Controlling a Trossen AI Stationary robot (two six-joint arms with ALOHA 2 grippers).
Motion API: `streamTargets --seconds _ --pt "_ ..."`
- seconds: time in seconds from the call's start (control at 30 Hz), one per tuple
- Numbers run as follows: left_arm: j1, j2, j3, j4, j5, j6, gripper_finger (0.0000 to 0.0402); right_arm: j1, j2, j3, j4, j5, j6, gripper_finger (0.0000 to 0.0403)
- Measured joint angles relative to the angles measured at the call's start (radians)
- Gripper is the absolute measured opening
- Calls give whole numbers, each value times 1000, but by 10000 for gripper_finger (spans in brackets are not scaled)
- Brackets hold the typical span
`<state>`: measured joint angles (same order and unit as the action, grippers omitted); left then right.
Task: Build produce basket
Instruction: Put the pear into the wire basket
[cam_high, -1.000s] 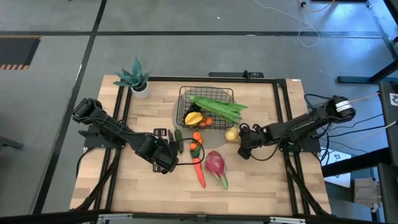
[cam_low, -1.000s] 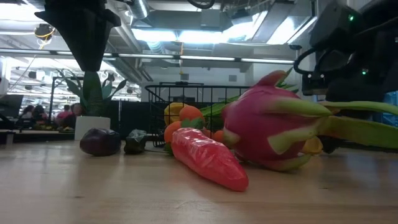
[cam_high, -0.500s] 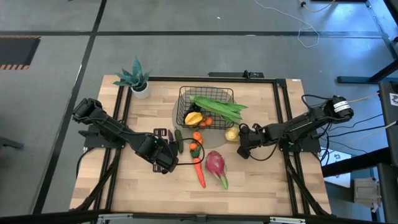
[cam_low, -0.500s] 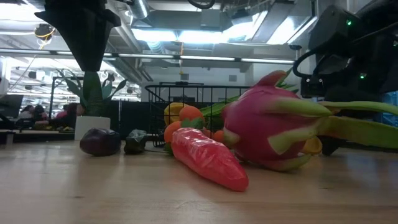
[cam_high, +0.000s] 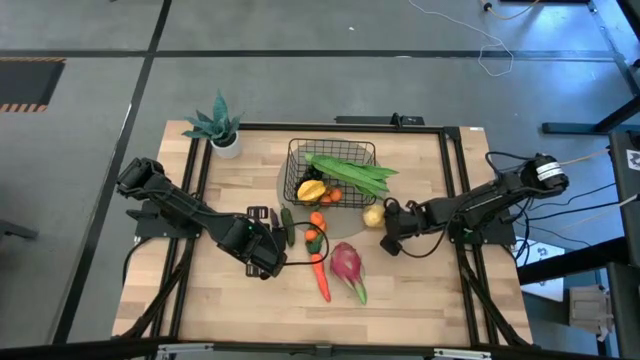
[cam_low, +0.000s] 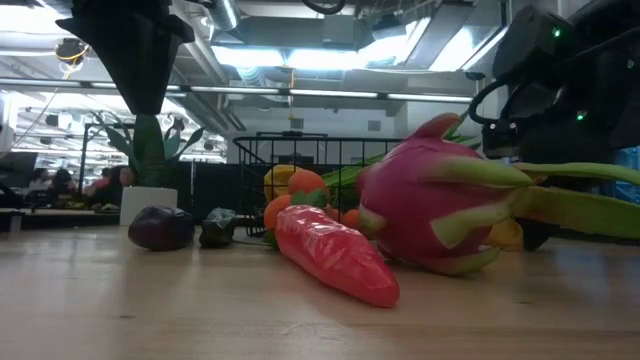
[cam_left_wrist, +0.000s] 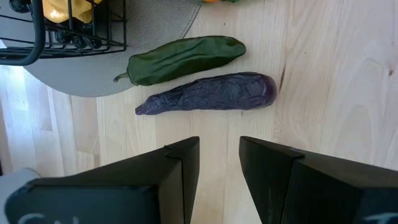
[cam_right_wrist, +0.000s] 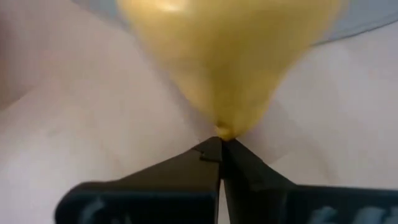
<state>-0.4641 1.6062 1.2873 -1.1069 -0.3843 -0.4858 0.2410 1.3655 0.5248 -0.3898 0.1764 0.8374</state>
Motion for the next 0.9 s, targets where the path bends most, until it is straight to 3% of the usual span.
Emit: streamTargets --seconds 0.13,0.37,0.57,0.73,0.9 --pt "0 0 0 0 0 0 103 36 3 64 -33 -109 1 0" --pt "0 0 0 0 0 0 103 128 2 268 -167 -110 -12 0" --pt "0 0 0 0 0 0 103 160 2 442 -183 85 -173 0" --pt "0 0 0 0 0 0 103 119 2 544 -185 272 -344 0" --pt "0 0 0 0 0 0 103 2 1 604 -174 326 -453 0"
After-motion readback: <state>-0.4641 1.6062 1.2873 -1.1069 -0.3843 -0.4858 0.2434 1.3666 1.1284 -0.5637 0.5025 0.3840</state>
